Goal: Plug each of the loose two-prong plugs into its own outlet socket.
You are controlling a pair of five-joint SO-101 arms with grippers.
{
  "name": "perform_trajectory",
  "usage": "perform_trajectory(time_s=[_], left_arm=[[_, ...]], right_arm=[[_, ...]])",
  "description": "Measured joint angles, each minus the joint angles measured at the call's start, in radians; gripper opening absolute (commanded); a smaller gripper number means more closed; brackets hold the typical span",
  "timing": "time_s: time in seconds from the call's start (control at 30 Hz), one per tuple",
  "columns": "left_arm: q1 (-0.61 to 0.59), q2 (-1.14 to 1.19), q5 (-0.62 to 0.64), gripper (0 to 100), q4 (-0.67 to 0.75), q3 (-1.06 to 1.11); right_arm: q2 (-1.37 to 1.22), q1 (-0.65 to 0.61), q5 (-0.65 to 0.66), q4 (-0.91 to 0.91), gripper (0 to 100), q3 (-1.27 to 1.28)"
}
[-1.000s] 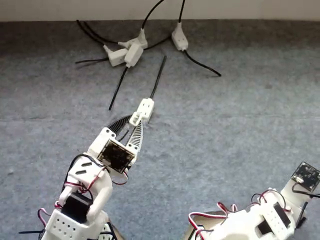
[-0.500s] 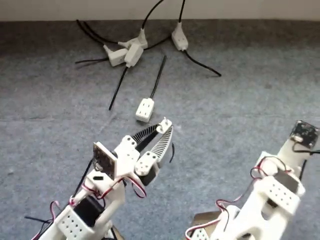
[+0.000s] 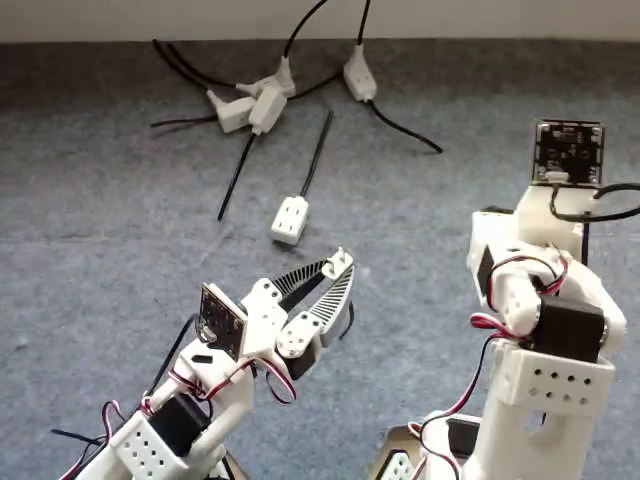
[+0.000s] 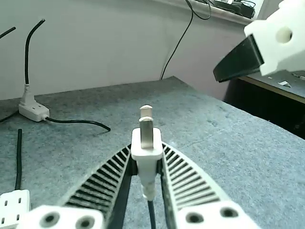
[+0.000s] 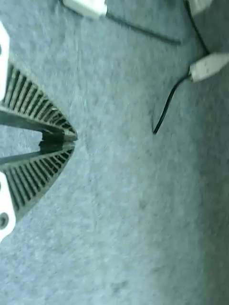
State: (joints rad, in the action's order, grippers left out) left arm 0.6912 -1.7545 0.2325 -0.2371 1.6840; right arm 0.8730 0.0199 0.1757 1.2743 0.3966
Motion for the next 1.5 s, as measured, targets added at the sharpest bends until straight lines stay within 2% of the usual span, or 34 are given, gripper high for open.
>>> perform_trajectory(time_s=[0.27, 0.57, 0.87, 1.07, 1.4, 1.5], left_arm=[[0.0, 0.0, 0.0, 1, 0.0, 0.0], [0.0, 0.0, 0.0, 1, 0.0, 0.0], [0.0, 0.0, 0.0, 1, 0.0, 0.0], [0.0, 0.0, 0.0, 1, 0.0, 0.0], [-0.046, 0.003, 0.003, 1, -0.002, -0.003], [-0.049, 0.003, 0.003, 1, -0.002, -0.003]], right_arm=[[0.0, -0.379, -0.161, 0.104, 0.8, -0.161], [0.0, -0.752, -0.114, 0.107, 0.8, -0.173], [0.0, -0.884, -0.037, 0.08, 0.8, -0.089], [0.0, -0.876, 0.012, 0.018, 0.8, 0.071], [0.012, -0.585, 0.018, -0.218, 0.8, 0.278], [0.012, -0.506, 0.075, -0.292, 0.8, 0.325]])
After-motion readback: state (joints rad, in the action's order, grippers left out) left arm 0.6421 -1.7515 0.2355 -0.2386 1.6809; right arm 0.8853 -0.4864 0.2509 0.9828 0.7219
